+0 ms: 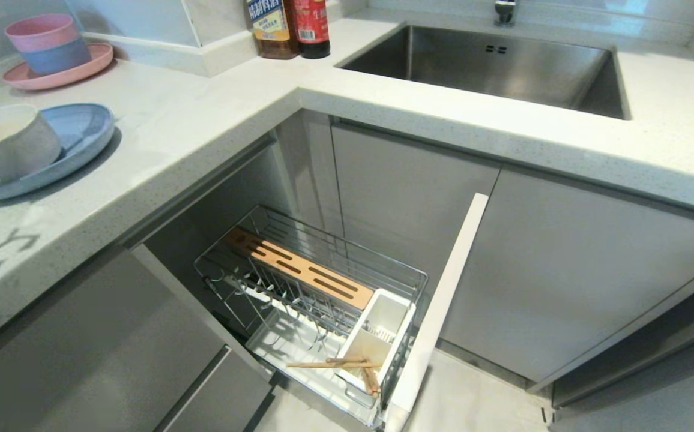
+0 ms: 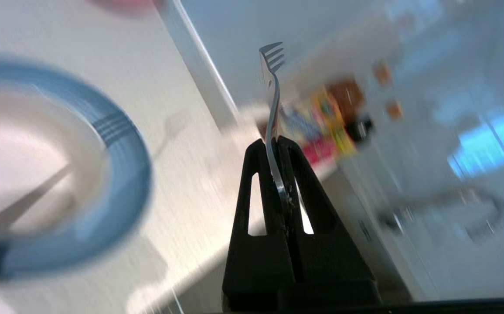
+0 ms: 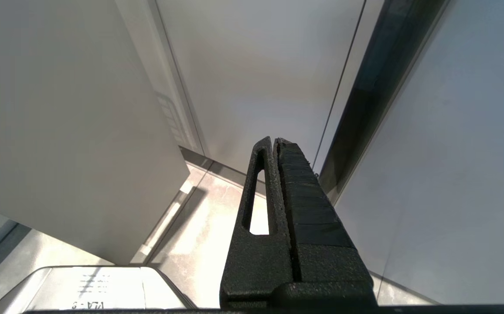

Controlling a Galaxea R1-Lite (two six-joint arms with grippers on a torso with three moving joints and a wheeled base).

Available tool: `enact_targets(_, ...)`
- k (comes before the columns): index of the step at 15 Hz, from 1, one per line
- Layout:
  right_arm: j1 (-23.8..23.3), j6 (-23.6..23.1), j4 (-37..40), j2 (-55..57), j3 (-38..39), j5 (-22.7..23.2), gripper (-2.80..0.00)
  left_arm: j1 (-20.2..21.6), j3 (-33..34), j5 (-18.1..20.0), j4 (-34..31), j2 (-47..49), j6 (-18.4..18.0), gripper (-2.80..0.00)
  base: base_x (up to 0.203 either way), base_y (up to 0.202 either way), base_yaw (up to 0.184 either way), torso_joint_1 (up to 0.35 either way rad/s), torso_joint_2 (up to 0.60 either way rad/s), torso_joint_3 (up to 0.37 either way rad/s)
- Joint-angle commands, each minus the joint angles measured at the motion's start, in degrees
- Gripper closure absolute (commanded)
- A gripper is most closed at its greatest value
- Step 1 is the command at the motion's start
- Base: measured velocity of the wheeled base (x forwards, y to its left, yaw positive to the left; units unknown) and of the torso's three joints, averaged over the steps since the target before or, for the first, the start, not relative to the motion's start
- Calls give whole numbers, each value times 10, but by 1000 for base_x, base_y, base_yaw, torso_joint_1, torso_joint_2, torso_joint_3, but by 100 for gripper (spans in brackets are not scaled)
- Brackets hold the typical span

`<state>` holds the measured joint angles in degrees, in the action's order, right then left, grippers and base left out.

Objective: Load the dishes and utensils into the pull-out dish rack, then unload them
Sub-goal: Take the fork out of the cupboard

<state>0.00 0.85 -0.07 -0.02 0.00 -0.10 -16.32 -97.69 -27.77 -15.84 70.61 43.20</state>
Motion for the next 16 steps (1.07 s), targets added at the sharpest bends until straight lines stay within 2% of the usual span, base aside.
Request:
enact_targets(1,0,0,0,0,1,0,0,72,1,-1,13,-3,-5,0,0,0,0,0,0,0)
enact_targets(3,0,0,0,0,1,0,0,139,10,-3,20,-5,-9,0,0,0,0,0,0,0)
enact_targets(7,0,0,0,0,1,0,0,262,74,2,25,-42,-32,0,0,0,0,0,0,0)
enact_targets(9,0,0,0,0,1,0,0,303,147,36,48,-79,-36,0,0,0,0,0,0,0)
enact_targets(12,0,0,0,0,1,0,0,360,284,104,139,-144,-60,0,0,0,0,0,0,0)
enact_targets(16,0,0,0,0,1,0,0,402,412,151,216,-222,-82,0,0,0,0,0,0,0)
